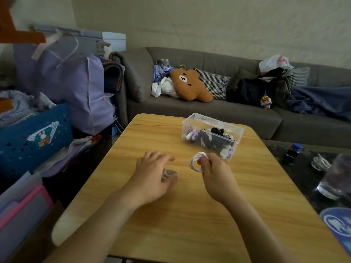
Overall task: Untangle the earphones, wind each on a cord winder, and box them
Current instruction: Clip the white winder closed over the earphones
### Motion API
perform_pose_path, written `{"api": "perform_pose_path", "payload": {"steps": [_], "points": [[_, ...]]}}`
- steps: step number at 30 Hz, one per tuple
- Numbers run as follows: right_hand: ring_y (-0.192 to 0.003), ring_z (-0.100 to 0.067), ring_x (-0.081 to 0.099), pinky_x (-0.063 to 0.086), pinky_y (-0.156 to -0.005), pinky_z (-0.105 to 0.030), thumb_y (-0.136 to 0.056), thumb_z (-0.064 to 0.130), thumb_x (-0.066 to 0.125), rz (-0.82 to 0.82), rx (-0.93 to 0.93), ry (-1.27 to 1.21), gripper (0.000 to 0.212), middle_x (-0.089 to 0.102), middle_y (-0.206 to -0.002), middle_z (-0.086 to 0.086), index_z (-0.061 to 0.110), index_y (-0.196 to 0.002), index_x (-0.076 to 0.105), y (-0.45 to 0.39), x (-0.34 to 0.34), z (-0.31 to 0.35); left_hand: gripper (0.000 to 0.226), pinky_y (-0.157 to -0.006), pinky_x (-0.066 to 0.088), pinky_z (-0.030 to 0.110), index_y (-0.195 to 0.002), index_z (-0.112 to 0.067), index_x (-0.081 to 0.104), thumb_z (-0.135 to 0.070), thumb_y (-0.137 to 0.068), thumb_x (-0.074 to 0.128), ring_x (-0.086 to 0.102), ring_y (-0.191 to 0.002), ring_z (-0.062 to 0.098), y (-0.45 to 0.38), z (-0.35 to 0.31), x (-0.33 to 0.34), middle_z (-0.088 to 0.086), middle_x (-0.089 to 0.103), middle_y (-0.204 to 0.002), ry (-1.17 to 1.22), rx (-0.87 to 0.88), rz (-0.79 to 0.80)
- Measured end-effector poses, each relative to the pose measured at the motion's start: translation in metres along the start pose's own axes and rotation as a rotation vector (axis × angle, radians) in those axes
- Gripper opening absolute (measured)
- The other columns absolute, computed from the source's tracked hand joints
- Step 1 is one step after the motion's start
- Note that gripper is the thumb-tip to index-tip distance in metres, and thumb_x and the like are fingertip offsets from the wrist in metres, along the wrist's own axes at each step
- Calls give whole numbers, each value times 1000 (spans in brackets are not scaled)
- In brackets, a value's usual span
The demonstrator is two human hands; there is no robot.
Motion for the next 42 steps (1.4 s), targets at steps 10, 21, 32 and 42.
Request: {"api": "perform_pose_path", "payload": {"steps": [10,21,32,42], "points": [[-52,-8,52,43,-56,-26,-107,31,42,46,56,-326,32,59,-59,0,11,-88,58,2,-1,-7,28,-86,53,35,-129,-35,56,-36,-106,40,64,-100,11,-2,16,5,-9,69,-110,229,-61,28],[-56,-17,52,42,-62,-38,-107,30,42,193,0,-482,35,58,-58,0,10,-87,62,9,30,10,25,-58,42,31,-87,-5,64,-10,-96,41,52,-65,22,9,-4,24,10,56,-66,1093,-373,154],[-61,-23,50,43,-65,-39,-106,30,45,219,-19,-618,36,57,-65,-7,2,-101,66,15,27,25,11,-57,40,26,-102,-8,58,-13,-100,49,52,-64,18,9,-5,27,9,56,-71,1023,-379,186],[-50,-8,53,44,-55,-27,-106,31,45,219,-26,-298,34,61,-58,1,10,-89,65,15,26,20,17,-63,44,21,-114,-5,56,-12,-98,57,51,-74,13,7,-8,21,5,56,-82,970,-302,122]]}}
Point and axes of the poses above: each hand's wrist, its own y-axis away from the middle knuckle, its own x-axis out of the palm, z = x × y, the point moved 10 cm from there along -y, towards the middle knuckle
